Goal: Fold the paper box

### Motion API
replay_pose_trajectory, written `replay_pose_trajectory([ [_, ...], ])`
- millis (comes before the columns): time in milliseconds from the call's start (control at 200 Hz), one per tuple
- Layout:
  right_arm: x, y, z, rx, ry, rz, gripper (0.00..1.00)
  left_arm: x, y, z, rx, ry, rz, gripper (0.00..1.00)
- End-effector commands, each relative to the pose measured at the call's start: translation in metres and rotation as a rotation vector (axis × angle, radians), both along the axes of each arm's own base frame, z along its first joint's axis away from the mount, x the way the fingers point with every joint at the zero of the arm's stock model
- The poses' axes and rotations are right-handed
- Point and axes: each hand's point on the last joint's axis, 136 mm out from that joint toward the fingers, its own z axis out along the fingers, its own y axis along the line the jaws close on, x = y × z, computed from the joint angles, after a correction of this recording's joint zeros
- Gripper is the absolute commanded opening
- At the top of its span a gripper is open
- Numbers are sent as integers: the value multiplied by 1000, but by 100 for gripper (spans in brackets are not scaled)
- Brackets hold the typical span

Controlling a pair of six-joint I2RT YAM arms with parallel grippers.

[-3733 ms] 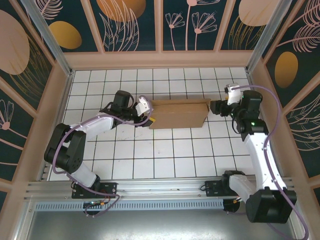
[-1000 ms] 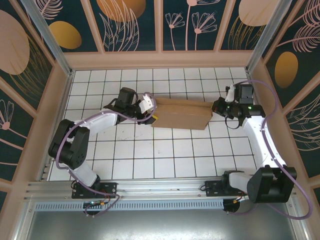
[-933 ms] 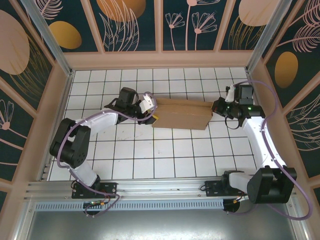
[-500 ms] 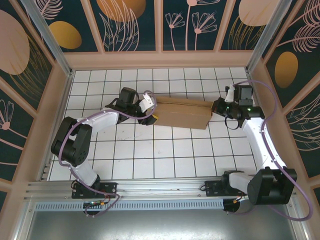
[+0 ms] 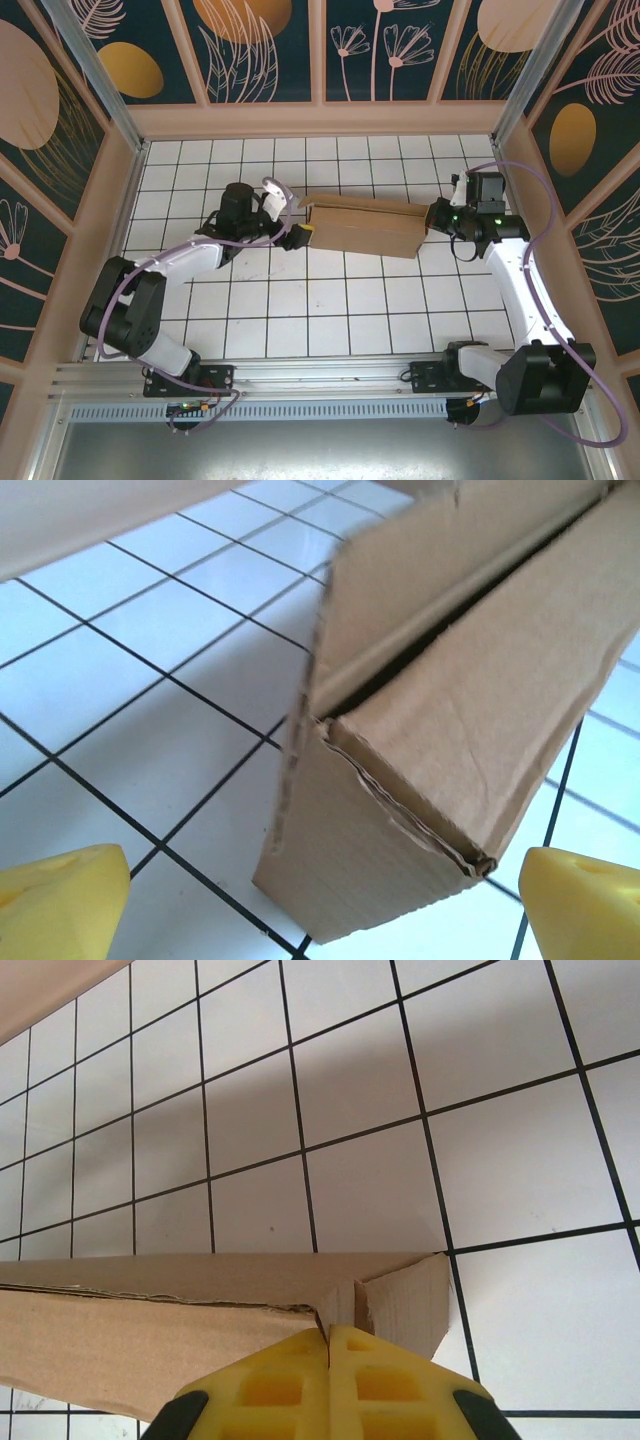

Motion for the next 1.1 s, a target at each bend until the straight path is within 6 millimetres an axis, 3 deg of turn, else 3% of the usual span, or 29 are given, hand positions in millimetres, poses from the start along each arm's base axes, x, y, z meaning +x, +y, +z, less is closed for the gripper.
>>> replay_pose_trajectory([
  [0,-4,-1,-4,-16,6,-6,0,6,10,39,-129,-28,111,99],
  [125,-1,-3,-7,-30,14,-9,0,10,16,64,-196,-5,187,96],
  [325,3,-2,-9,-40,26,-2,0,11,14,72,-72,21,166,82],
  [350,4,-2,-9,-42,28,-1,0,10,15,64,-40,48,160,80],
  [385,5,-1,-9,-44,32,2,0,15,12,75,-23,50,152,77],
  [510,8,0,-10,-70,54,9,0,16,7,76,59,92,119,69],
  [796,12,1,-7,-95,73,9,0,20,0,68,189,198,100,63],
  [1096,15,2,-6,-103,76,14,0,26,-10,50,265,265,99,49],
])
